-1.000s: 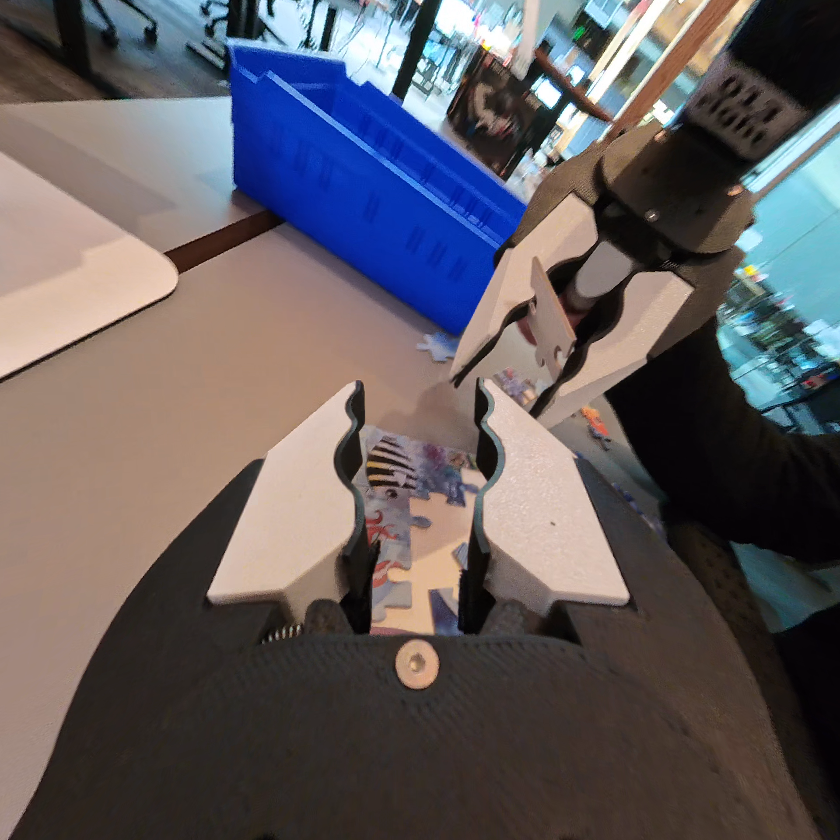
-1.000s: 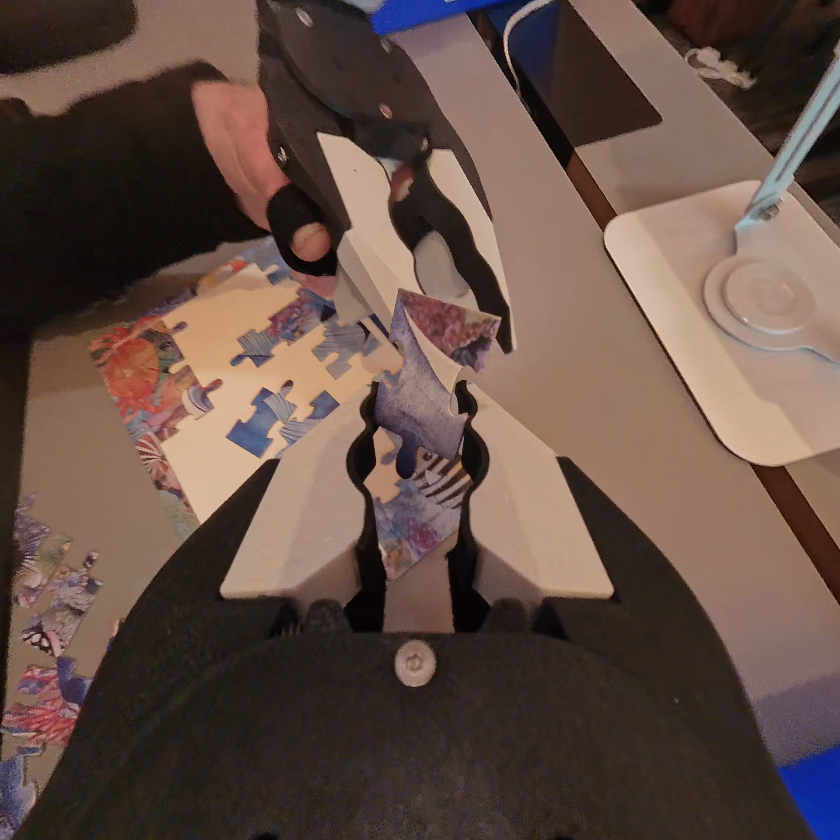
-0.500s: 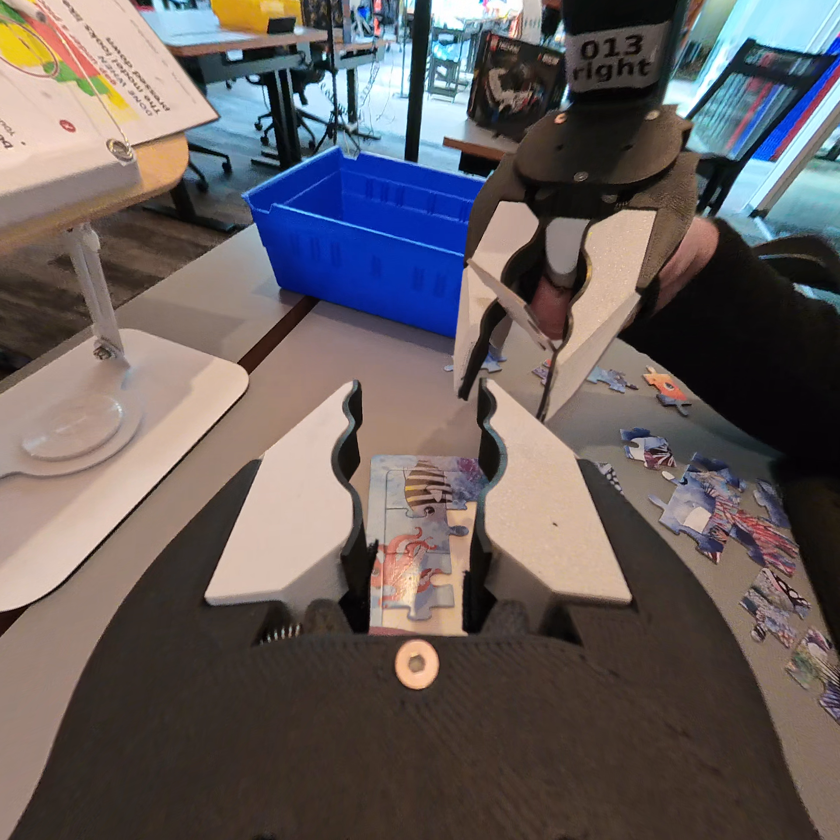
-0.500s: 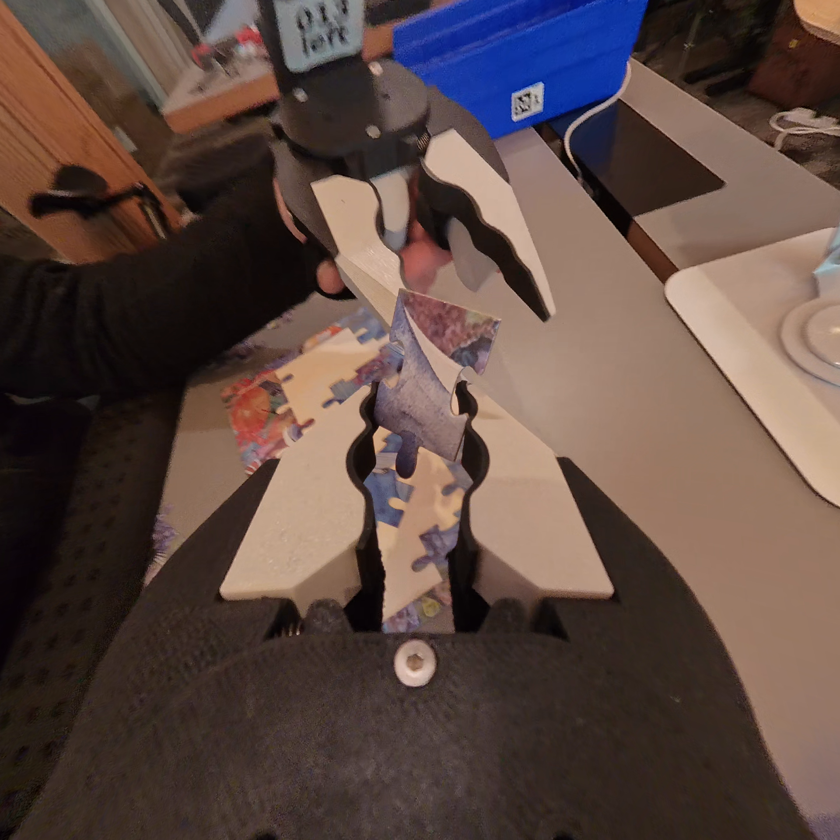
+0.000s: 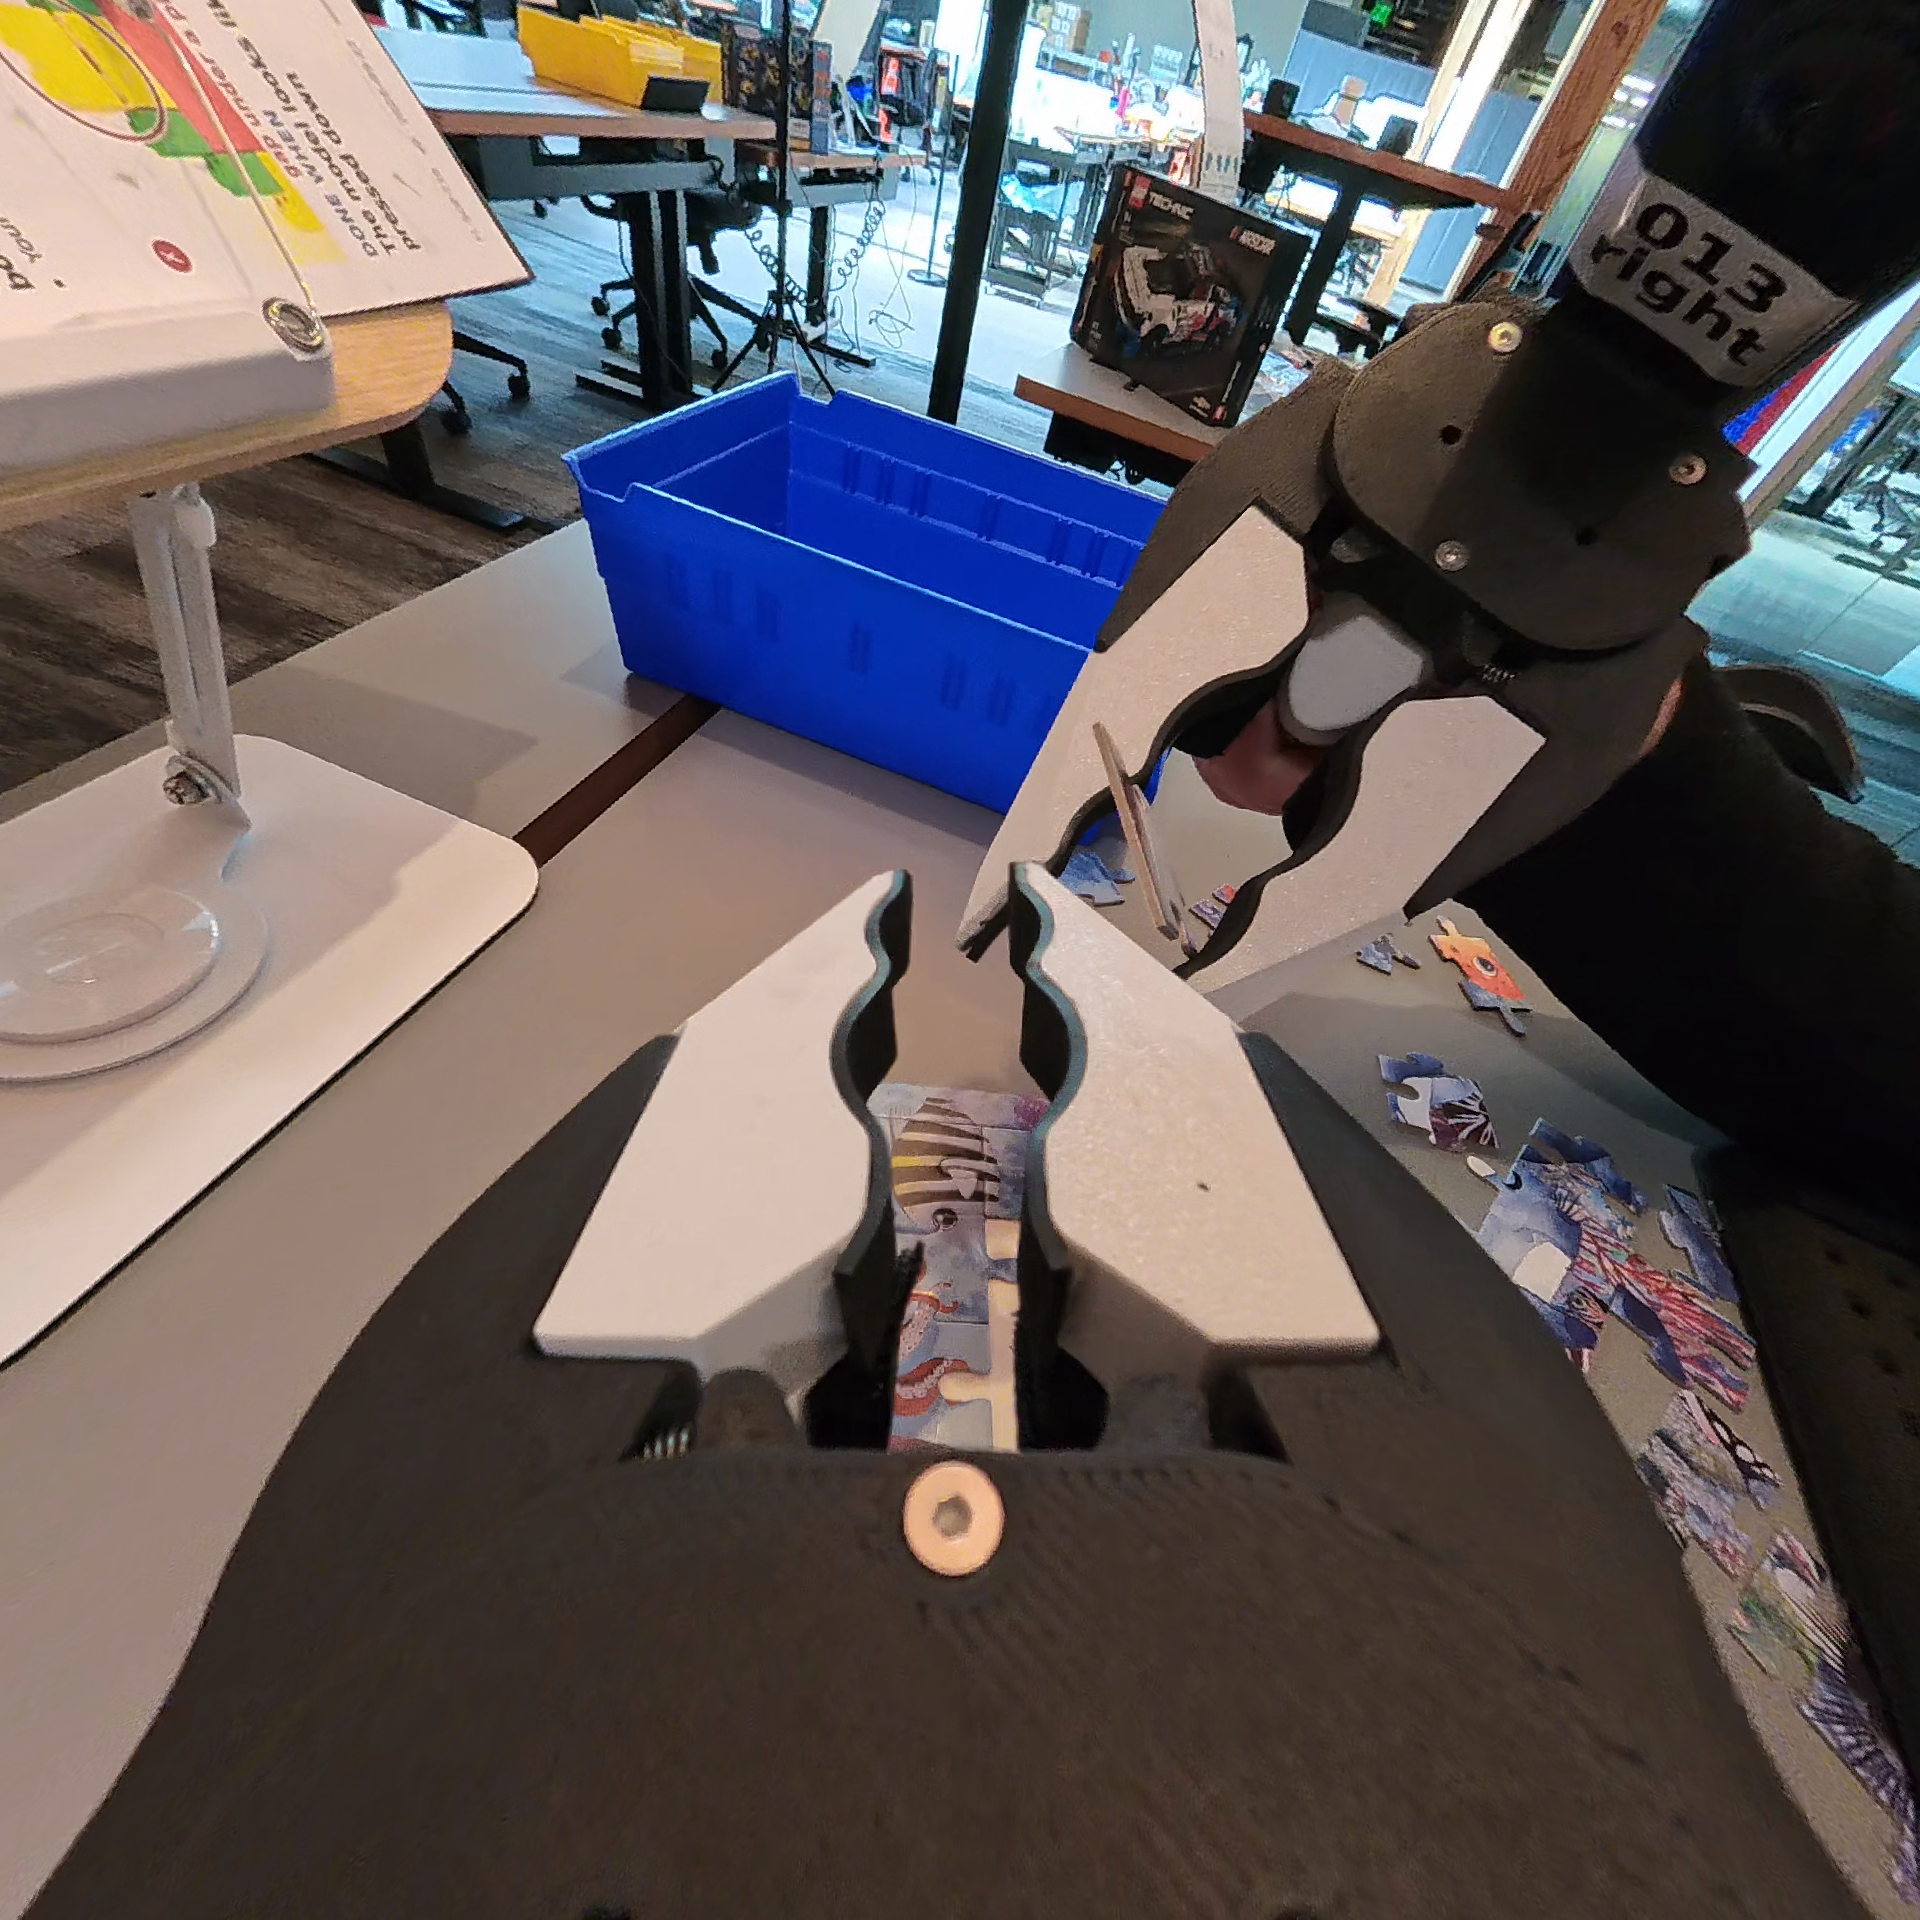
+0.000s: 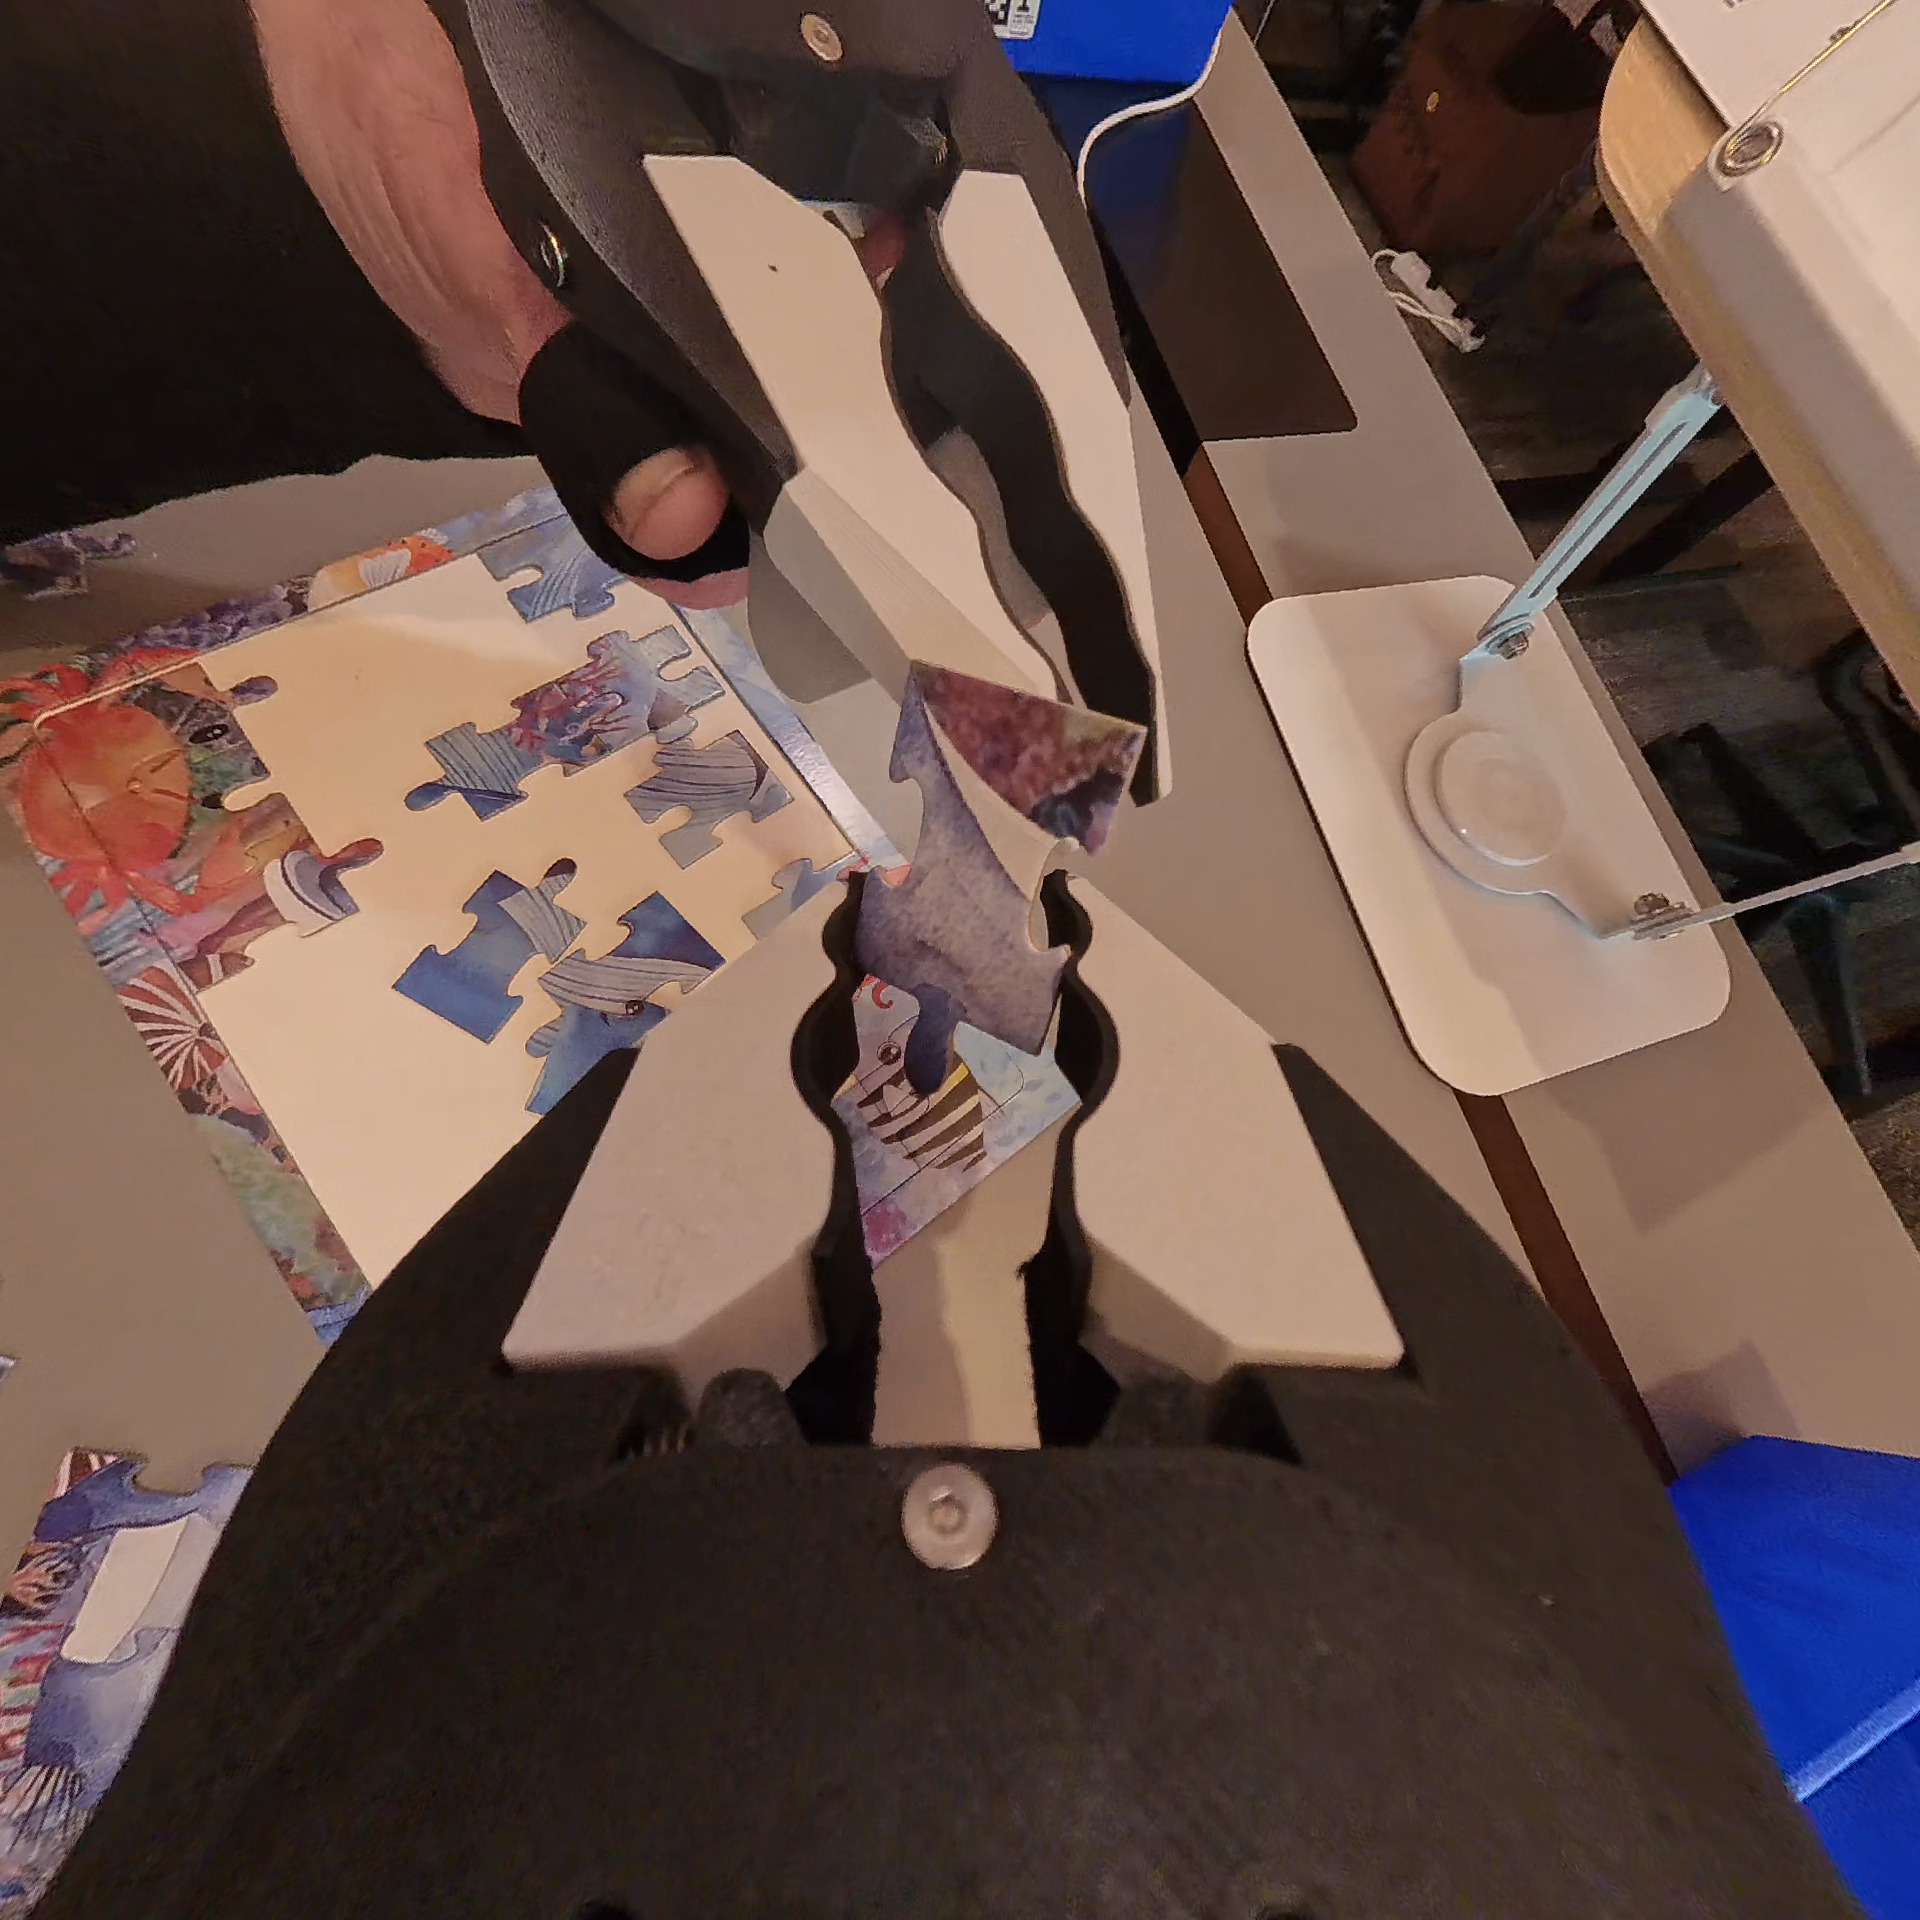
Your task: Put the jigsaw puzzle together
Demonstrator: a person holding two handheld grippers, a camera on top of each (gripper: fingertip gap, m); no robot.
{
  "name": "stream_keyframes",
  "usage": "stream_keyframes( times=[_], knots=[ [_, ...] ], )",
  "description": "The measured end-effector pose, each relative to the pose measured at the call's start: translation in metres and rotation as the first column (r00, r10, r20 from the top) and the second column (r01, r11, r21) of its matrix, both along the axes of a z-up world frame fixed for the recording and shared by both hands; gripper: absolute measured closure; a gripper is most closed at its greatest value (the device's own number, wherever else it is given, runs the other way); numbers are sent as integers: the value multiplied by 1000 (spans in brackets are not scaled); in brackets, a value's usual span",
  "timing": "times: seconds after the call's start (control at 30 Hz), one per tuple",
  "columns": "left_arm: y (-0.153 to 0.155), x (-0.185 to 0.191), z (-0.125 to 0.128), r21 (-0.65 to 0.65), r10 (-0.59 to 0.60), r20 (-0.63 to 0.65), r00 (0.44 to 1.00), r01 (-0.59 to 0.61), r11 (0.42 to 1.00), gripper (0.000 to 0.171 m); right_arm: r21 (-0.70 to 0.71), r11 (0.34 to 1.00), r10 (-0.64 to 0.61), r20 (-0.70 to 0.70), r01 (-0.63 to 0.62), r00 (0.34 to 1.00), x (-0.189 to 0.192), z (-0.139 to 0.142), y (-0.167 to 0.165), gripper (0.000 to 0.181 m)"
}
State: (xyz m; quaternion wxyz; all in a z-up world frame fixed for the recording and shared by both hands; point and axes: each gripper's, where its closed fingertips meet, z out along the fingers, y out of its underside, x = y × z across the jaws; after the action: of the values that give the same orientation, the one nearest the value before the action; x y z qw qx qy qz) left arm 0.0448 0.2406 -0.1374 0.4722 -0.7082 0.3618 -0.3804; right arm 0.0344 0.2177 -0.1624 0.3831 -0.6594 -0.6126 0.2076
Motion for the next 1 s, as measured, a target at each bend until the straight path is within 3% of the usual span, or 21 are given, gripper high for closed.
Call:
stream_keyframes(
  times=[0.07, 0.23, 1.0],
  knots=[
    [2, 0, -1, 4, 12, -6, 1000, -12, 1000, 168, 9, 1000, -1, 5, 1, 1000, 0, 0, 0, 148],
    [5, 0, -5, 3, 25, -16, 1000, -25, 1000, 171, 26, 1000, -5, 9, 5, 1000, 1, 0, 2, 148],
    [10, -9, -13, -24, 38, -33, 999, -38, 999, 171, 27, 1000, -10, 45, 9, 999, 0, -11, 4, 148]
  ],
)
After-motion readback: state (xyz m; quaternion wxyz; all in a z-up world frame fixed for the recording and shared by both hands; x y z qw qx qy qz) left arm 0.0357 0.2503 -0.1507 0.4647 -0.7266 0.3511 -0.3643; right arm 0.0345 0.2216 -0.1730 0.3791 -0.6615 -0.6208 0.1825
